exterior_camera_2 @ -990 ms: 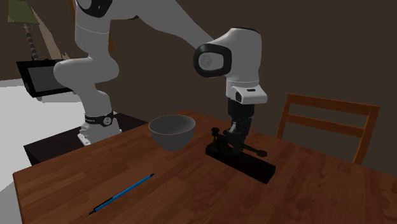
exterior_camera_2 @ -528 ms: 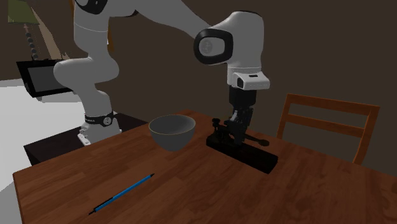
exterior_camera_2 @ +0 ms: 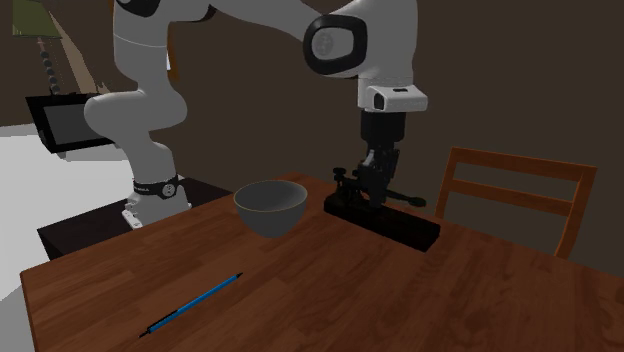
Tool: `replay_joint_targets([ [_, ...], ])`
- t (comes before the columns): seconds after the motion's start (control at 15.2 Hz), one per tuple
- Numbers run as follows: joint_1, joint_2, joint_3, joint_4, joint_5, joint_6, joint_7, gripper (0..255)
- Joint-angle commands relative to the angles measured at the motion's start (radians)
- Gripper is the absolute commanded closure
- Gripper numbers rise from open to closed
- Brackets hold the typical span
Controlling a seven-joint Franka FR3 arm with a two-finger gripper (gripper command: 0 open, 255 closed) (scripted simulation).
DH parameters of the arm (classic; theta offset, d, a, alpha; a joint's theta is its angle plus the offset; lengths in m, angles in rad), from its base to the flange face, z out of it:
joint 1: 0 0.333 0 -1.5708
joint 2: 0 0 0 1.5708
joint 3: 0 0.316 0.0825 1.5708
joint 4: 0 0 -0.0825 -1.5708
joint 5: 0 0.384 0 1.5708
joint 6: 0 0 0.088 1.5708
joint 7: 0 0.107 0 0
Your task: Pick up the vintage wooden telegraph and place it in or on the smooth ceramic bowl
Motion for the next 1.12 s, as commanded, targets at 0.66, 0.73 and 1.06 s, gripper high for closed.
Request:
replay_joint_targets([
  [0.66, 0.0, -0.046, 0.004, 0.099, 0.009, -0.144, -0.009, 255],
  [0.73, 0.0, -0.048, 0.004, 0.109, 0.01, -0.156, -0.01, 255],
  [1.06, -0.007, -0.22, 0.009, -0.118, 0.026, -0.1, -0.01, 255],
])
